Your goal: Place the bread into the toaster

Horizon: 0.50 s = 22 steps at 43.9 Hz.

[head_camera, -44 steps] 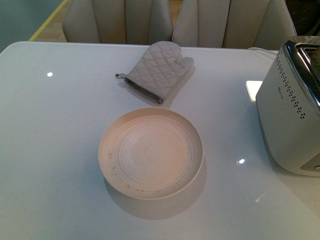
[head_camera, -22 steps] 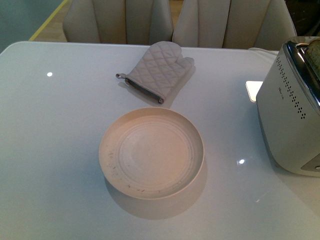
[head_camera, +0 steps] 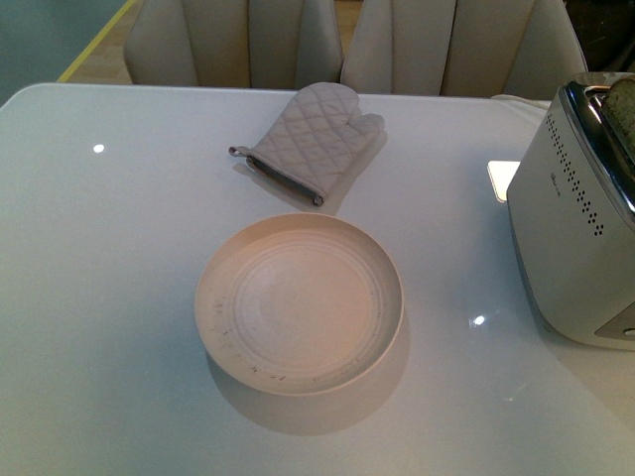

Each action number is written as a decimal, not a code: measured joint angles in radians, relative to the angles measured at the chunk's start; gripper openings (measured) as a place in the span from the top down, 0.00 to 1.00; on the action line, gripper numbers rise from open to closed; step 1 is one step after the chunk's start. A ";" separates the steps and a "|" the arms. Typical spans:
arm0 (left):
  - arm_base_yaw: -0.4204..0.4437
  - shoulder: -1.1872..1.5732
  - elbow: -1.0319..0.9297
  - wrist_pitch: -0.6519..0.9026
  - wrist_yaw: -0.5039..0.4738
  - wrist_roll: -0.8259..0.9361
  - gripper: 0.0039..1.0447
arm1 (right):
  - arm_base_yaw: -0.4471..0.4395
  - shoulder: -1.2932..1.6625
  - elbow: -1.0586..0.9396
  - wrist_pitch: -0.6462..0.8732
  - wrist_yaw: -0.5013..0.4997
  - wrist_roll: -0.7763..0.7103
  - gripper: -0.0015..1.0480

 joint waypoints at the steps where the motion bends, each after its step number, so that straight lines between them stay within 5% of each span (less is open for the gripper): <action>1: 0.000 0.000 0.000 0.000 0.000 0.000 0.06 | 0.000 -0.009 -0.005 -0.003 0.000 0.000 0.98; 22: 0.000 0.000 0.000 0.000 0.000 0.000 0.06 | 0.000 -0.227 -0.085 -0.140 0.000 0.000 0.98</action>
